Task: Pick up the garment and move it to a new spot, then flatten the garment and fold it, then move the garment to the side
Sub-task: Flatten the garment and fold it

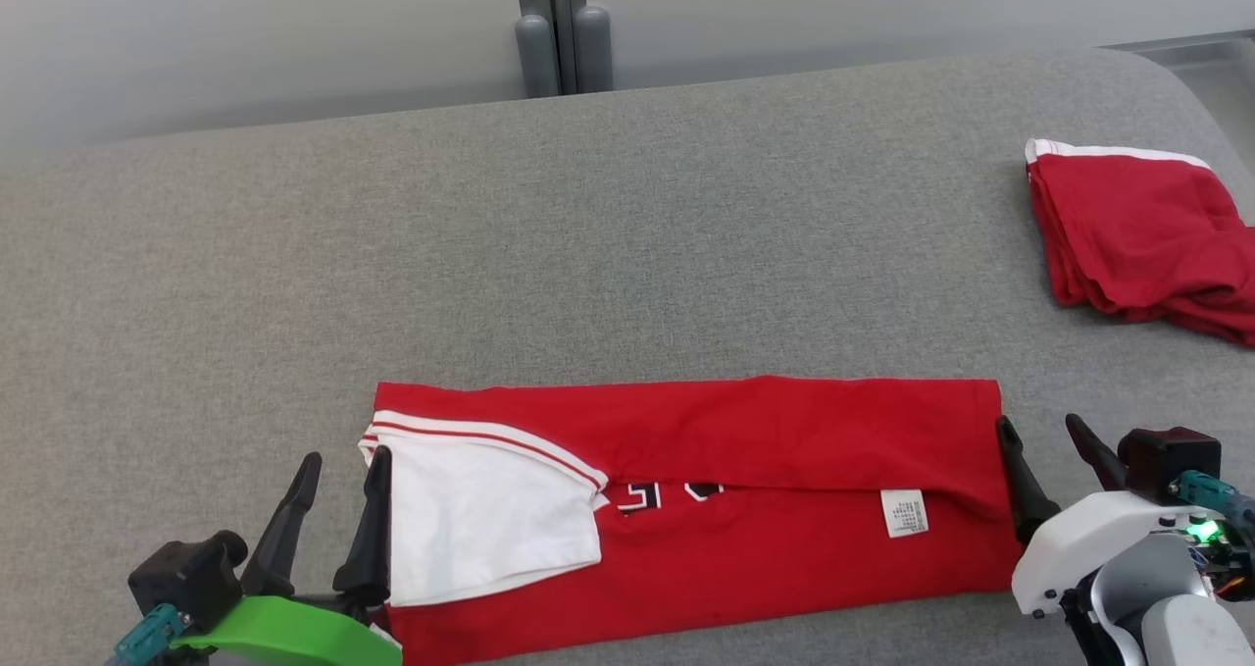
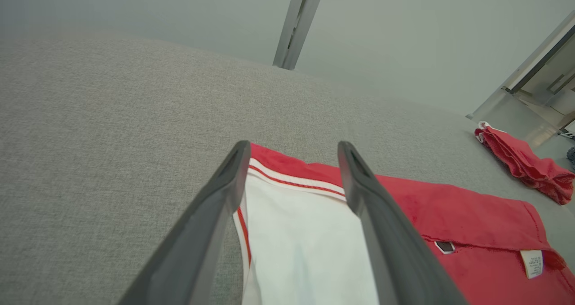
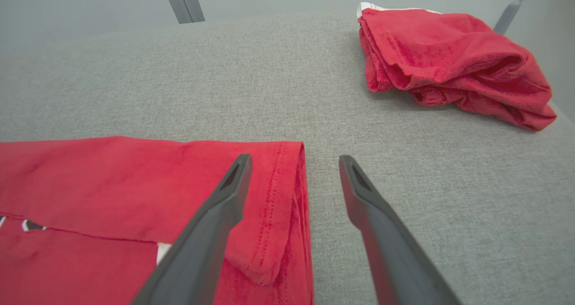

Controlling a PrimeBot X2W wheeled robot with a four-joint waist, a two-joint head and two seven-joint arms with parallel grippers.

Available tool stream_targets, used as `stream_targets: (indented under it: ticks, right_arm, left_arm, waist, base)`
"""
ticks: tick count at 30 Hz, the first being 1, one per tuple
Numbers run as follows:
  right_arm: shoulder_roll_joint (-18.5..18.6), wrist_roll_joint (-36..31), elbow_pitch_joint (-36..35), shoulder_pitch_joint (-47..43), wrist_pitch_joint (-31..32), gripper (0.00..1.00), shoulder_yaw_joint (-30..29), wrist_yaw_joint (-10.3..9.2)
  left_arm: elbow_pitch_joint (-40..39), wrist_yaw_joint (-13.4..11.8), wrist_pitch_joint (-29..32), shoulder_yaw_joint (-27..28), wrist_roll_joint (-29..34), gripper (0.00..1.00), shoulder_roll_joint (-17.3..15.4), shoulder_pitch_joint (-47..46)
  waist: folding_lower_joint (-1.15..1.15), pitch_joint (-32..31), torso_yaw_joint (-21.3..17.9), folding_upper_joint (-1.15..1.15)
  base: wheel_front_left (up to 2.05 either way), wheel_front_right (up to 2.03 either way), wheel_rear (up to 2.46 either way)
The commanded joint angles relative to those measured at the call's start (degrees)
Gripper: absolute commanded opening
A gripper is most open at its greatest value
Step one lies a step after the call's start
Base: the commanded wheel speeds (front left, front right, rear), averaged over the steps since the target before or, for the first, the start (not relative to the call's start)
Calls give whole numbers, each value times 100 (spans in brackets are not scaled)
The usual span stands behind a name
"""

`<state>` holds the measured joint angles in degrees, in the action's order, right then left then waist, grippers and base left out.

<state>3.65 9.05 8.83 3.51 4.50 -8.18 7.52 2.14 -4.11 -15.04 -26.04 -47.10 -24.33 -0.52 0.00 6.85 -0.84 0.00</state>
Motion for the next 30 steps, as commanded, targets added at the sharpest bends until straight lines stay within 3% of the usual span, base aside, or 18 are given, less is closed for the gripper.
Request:
stream_targets:
  ticks: [1,6,17,18,19,20,21,30]
  right_arm:
    - [-6,8,123,93,-42,100,40,-7]
    - [6,-278,693,200,-233,100,140,-7]
    - [-41,-771,2158,533,-792,100,77,-7]
    - [-44,-790,2248,559,-824,86,99,-7]
    - [-48,-820,2347,588,-847,50,128,-7]
    - [-52,-827,2418,609,-870,33,152,-7]
    - [-53,-825,2500,632,-895,1,180,-7]
    - [38,-757,2595,980,-1096,0,31,-11]
  left_arm:
    - [29,-6,-14,130,122,100,133,42]
    - [180,112,-15,389,433,100,455,50]
    - [467,256,-15,684,928,100,674,26]
    - [476,260,-15,698,952,100,690,29]
    - [488,272,-15,713,997,100,709,24]
    - [500,285,-15,724,1021,100,732,16]
    - [509,296,-15,729,1059,100,760,7]
    - [632,411,-15,766,1277,100,950,-54]
  waist:
    - [0,7,20,0]
    - [0,43,81,0]
    - [0,100,158,0]
    - [0,96,155,0]
    - [0,90,149,0]
    - [0,85,143,0]
    - [0,76,132,0]
    - [0,8,-52,0]
  base:
    - [0,0,0]
    - [0,0,0]
    - [0,0,0]
    - [0,0,0]
    - [0,0,0]
    - [0,0,0]
    - [0,0,0]
    - [0,0,0]
